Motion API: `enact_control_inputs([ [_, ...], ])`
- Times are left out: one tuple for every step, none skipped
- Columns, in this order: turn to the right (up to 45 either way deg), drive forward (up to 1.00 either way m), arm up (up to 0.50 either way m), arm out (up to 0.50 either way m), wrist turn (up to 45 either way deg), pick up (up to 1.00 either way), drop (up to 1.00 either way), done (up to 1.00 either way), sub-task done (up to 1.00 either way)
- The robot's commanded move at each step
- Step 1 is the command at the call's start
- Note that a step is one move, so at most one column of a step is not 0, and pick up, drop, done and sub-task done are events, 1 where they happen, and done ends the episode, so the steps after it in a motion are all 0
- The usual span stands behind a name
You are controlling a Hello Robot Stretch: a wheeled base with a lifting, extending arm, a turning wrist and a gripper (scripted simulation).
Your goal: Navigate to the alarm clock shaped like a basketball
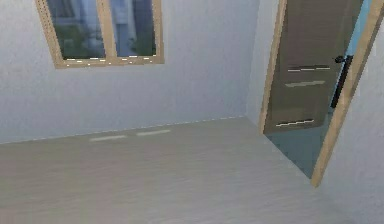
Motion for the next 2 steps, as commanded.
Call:
enact_control_inputs([
  [0.0, 0.35, 0.00, 0.00, 0.0, 0.00, 0.00, 0.00, 0.00],
  [36.0, 0.00, 0.00, 0.00, 0.0, 0.00, 0.00, 0.00, 0.00],
])
